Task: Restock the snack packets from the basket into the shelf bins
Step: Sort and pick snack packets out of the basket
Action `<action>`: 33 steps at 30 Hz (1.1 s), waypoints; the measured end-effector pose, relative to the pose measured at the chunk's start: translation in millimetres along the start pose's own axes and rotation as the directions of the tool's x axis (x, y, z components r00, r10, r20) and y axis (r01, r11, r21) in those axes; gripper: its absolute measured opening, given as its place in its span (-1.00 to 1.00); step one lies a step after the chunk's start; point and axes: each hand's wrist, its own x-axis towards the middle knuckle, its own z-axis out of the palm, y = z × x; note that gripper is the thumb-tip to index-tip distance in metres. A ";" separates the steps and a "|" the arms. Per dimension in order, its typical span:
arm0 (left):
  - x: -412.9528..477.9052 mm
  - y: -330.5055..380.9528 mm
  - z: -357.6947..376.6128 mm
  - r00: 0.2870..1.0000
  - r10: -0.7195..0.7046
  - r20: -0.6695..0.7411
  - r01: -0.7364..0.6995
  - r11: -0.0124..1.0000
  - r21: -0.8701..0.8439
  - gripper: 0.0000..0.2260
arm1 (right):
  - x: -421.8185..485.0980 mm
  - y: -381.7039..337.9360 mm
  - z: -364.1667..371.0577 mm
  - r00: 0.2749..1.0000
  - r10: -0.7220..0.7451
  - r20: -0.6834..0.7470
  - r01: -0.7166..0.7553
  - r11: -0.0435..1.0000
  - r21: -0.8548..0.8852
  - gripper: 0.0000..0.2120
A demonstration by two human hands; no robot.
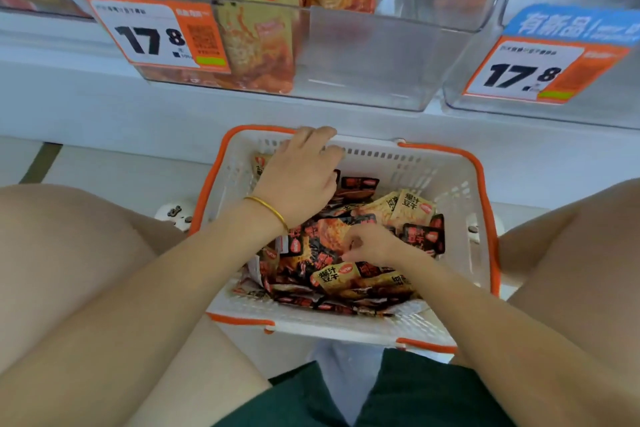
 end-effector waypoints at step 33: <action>8.1 29.4 -147.0 0.912 -0.346 -0.223 -0.021 0.501 -0.865 -0.94 | -172.8 -98.4 -186.1 0.773 -0.319 -0.548 0.625 0.527 0.575 -0.88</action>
